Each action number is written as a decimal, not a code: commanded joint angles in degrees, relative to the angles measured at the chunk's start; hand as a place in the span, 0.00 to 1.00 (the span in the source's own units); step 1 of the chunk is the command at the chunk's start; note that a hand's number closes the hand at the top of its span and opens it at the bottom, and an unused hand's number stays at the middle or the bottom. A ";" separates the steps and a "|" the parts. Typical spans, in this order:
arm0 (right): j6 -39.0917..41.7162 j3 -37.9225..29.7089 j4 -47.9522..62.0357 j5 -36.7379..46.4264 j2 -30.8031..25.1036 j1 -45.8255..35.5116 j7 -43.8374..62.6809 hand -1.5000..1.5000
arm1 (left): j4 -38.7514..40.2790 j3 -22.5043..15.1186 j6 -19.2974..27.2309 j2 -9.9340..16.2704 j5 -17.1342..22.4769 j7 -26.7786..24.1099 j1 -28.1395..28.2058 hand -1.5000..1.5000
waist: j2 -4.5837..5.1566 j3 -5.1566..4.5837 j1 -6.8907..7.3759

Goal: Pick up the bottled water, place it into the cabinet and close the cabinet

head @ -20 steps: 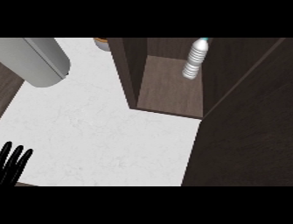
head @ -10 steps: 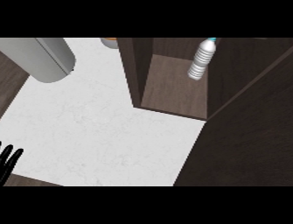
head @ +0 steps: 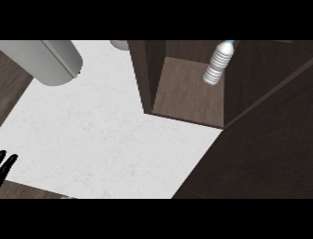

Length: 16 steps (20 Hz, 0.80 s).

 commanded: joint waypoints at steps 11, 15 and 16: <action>-3.13 -7.24 18.80 -19.86 16.91 -15.37 11.48 1.00 | 0.75 3.42 -2.33 1.87 2.33 0.16 0.81 0.00 | -0.05 0.62 -0.68; -5.06 -16.38 29.91 -19.27 19.24 -24.23 11.23 1.00 | 1.23 4.32 -3.56 1.73 4.07 0.30 1.19 0.00 | -0.43 0.72 -1.98; -6.78 -18.36 32.70 -18.47 20.49 -27.01 11.45 1.00 | 0.96 3.43 -3.35 1.60 2.90 0.09 3.03 0.00 | -0.74 0.79 -1.62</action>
